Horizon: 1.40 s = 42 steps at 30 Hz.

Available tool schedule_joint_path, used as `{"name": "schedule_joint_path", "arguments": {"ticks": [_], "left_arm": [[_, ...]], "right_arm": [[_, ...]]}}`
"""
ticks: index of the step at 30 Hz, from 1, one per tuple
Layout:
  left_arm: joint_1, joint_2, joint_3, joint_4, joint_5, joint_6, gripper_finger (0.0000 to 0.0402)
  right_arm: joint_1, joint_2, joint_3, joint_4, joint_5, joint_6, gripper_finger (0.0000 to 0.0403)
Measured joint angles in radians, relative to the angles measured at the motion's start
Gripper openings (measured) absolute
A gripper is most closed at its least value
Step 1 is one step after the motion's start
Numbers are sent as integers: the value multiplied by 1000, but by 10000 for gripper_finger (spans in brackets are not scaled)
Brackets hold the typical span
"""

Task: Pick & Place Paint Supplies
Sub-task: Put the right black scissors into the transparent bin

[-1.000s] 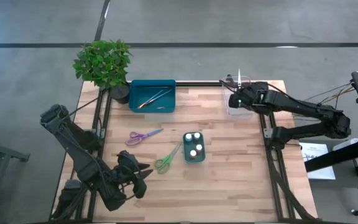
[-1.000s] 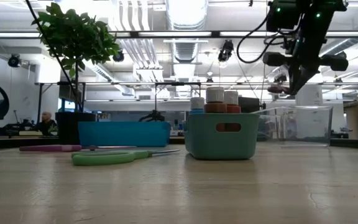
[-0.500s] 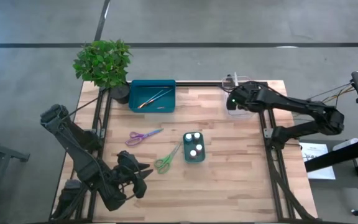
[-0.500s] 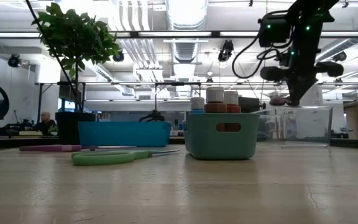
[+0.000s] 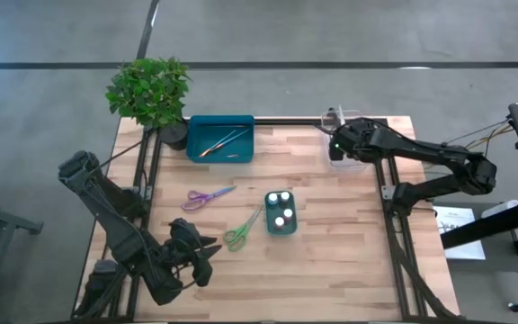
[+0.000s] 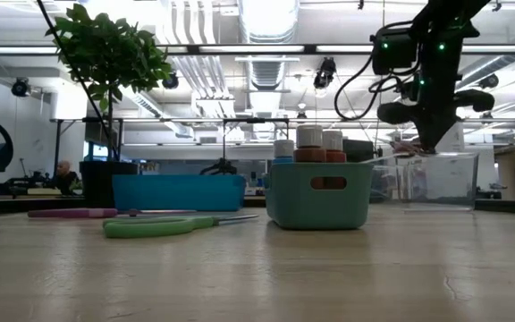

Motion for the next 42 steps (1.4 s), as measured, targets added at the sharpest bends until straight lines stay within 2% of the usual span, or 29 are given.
{"name": "schedule_joint_path", "arguments": {"ticks": [27,42], "left_arm": [[0,0,0,4,4,-24,127],[0,0,0,32,8,-24,127]], "right_arm": [[-7,3,-62,1,90,-220,18],[-5,116,-60,5,84,-255,18]]}}
